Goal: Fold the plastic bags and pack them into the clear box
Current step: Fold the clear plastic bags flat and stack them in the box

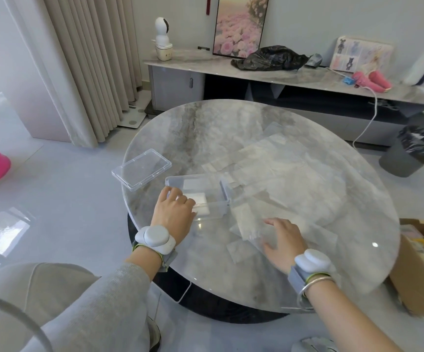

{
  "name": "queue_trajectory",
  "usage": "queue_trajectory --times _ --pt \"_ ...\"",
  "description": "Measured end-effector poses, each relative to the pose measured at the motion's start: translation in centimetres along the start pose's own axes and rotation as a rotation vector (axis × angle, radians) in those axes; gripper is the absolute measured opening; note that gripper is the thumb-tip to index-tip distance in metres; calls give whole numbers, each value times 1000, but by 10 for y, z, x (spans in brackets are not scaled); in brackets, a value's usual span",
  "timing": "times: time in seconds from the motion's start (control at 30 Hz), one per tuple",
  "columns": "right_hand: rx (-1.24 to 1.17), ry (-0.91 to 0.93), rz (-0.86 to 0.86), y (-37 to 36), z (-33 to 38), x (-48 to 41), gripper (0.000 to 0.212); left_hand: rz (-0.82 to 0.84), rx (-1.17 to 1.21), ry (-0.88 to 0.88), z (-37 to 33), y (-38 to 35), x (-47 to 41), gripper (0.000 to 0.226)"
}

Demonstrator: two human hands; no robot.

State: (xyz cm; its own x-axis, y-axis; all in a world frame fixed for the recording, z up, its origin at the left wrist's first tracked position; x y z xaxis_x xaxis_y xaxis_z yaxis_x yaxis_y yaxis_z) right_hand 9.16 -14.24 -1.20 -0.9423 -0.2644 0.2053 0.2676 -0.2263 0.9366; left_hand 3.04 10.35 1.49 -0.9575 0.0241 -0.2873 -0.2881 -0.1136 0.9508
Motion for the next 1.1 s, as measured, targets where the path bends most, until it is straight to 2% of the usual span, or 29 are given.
queue_trajectory --times 0.1,0.27,0.4,0.53,0.6,0.67,0.77,0.87,0.93,1.1 --pt "128 -58 17 -10 -6 4 73 -16 -38 56 13 -5 -5 25" --pt "170 -173 -114 4 -19 2 70 -93 55 123 16 -1 -5 60" --pt "163 -267 -88 4 -33 -4 84 -133 242 -65 -37 12 -6 58" --pt "130 -312 -164 14 -46 -13 68 -127 337 -199 -84 14 1 55" --pt "149 -300 -133 14 -53 -19 59 -93 374 -225 -92 9 3 55" --pt "57 -294 -80 8 -63 -25 53 12 532 -173 -91 -4 4 57" --pt "-145 -289 -37 0 -70 -29 42 139 759 -5 -82 -24 7 61" --pt "-175 -226 -31 -3 -60 -28 18 201 981 199 -73 -35 9 64" --pt "-173 -180 -28 -5 -50 -26 8 231 1041 278 -68 -39 10 64" --pt "-131 -54 52 -22 -28 -21 22 252 1102 394 -59 -44 15 72"
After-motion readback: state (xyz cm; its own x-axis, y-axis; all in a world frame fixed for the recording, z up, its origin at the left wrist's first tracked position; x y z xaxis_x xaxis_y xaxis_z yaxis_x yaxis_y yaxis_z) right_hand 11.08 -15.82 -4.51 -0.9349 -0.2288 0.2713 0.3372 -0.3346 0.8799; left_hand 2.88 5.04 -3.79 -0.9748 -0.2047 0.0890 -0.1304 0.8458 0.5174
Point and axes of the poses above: each hand's wrist, its own x-axis away from the middle knuckle, its own y-axis out of the back of the hand, z = x × y, the point moved 9 cm from there along -x, towards the middle knuckle, and after that the axes turned 7 degrees about -y, right-handed, at the moved point
